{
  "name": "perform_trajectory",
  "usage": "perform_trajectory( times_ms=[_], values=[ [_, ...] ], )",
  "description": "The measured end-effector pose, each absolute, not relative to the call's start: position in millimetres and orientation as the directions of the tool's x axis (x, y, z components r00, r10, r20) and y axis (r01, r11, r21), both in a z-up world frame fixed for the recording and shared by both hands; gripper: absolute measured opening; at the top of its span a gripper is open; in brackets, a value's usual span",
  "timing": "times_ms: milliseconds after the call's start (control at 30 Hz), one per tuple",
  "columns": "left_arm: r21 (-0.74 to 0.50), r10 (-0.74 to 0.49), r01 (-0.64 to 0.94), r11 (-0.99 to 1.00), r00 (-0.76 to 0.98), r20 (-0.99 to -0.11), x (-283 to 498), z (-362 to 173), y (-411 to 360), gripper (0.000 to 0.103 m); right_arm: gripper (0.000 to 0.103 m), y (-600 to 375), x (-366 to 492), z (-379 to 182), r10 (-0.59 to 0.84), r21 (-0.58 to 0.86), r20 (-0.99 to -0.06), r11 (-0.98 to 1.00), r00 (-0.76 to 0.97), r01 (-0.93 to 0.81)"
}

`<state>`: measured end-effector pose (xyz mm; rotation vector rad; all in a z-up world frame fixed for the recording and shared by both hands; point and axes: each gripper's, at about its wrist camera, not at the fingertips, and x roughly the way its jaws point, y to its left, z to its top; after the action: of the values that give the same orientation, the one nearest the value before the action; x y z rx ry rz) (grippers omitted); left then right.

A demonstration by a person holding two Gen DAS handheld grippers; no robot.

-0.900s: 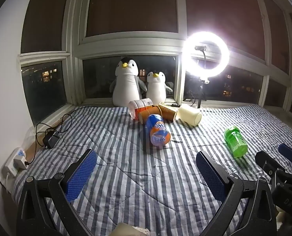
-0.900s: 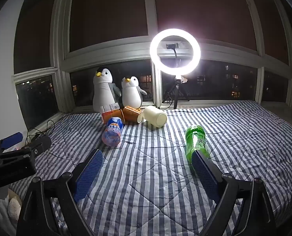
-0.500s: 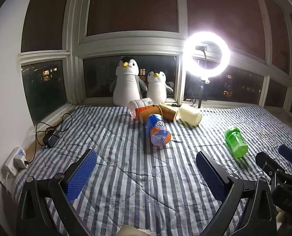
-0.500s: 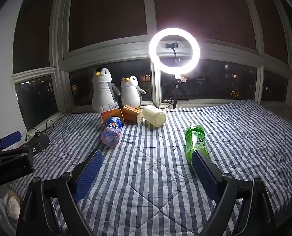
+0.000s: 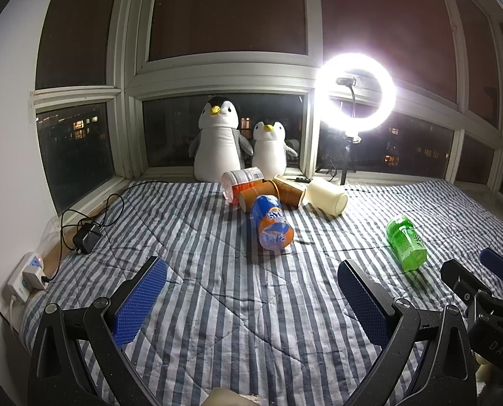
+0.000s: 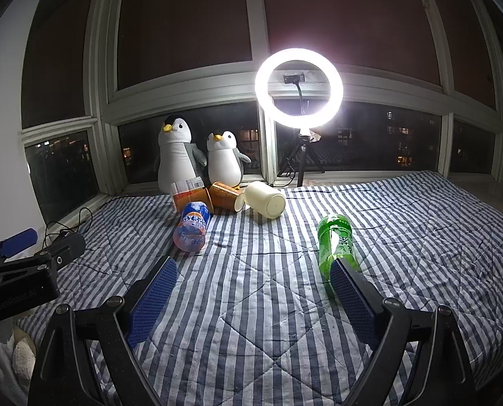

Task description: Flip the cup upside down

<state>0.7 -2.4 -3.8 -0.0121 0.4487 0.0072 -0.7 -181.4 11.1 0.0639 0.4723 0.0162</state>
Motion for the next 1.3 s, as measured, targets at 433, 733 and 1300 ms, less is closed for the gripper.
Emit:
perform_trajectory(
  times_ms=[433, 733, 1300],
  values=[
    [-0.012, 0.004, -0.01, 1.0, 0.9, -0.435, -0.2, -0.6, -1.6, 0.102, 0.09, -181.3, -0.1, 11.1, 0.032, 0.067, -0.454, 0.998, 0.89, -0.001],
    [-0.013, 0.001, -0.008, 1.0, 0.9, -0.436, -0.3, -1.3, -2.4, 0.102, 0.09, -182.0, -0.7, 10.0, 0.032, 0.069, -0.456, 0.998, 0.89, -0.001],
    [-0.015, 0.0, -0.008, 1.0, 0.899, -0.439, 2.3, -2.8, -2.3, 0.102, 0.09, -183.2, 2.7, 7.2, 0.031, 0.069, -0.459, 0.998, 0.888, 0.001]
  ],
)
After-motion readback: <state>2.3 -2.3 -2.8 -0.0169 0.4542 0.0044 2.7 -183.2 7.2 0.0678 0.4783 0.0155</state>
